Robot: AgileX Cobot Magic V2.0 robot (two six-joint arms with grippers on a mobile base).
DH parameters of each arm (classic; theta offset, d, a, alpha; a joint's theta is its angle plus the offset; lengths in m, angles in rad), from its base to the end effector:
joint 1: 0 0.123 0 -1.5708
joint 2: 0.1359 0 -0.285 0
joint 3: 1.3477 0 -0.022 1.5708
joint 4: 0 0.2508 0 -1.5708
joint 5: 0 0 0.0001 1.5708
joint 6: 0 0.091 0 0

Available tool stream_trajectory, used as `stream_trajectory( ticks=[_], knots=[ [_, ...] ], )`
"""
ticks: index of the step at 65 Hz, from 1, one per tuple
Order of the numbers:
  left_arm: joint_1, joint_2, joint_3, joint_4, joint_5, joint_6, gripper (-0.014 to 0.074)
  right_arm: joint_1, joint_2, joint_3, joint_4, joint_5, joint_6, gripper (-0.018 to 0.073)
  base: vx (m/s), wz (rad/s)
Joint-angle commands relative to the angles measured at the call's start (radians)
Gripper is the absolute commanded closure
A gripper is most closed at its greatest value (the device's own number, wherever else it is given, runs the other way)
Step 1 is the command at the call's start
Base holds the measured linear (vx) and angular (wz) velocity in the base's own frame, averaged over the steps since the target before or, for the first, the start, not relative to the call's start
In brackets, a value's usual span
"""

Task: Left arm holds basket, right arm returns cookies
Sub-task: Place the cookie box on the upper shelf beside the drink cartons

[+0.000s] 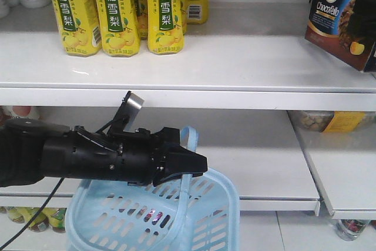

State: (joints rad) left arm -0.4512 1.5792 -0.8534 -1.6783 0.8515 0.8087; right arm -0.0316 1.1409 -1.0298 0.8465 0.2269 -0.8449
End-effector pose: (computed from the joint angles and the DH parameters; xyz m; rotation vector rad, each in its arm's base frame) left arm 0.2474 -0.1956 0.2434 0.0456 2.3678 -1.6422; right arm 0.2573 0.0073 0.3960 -0.1061 1.7422 0.1164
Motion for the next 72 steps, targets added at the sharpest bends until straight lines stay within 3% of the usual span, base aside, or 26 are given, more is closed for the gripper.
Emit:
stream_trajectory(
  ticks=[1, 10, 17, 28, 38, 62, 72],
  knots=[
    [0.002, -0.05, -0.037, -0.095, 0.014, 0.049, 0.0599, 0.022, 0.017, -0.044, 0.021, -0.12, -0.047, 0.0352, 0.0, 0.0],
    [0.002, -0.05, -0.037, -0.095, 0.014, 0.049, 0.0599, 0.1, 0.079, -0.044, 0.021, -0.202, -0.119, 0.0348, 0.0, 0.0],
    [0.002, -0.05, -0.037, -0.095, 0.014, 0.049, 0.0599, 0.139, 0.119, -0.044, 0.028, -0.29, -0.118, 0.0344, 0.0, 0.0],
    [0.002, -0.05, -0.037, -0.095, 0.014, 0.049, 0.0599, 0.144, 0.161, -0.044, 0.112, -0.352, -0.116, 0.0335, 0.0, 0.0],
    [0.002, -0.05, -0.037, -0.095, 0.014, 0.049, 0.0599, 0.144, 0.177, -0.044, 0.132, -0.329, -0.116, 0.0294, 0.0, 0.0],
    [0.002, -0.05, -0.037, -0.094, 0.014, 0.049, 0.0599, 0.144, 0.173, -0.044, 0.14, -0.286, -0.116, 0.0073, 0.0, 0.0],
    [0.002, -0.05, -0.037, -0.094, 0.014, 0.049, 0.0599, 0.144, 0.146, -0.043, 0.151, -0.251, -0.119, 0.0051, 0.0, 0.0]
  ],
)
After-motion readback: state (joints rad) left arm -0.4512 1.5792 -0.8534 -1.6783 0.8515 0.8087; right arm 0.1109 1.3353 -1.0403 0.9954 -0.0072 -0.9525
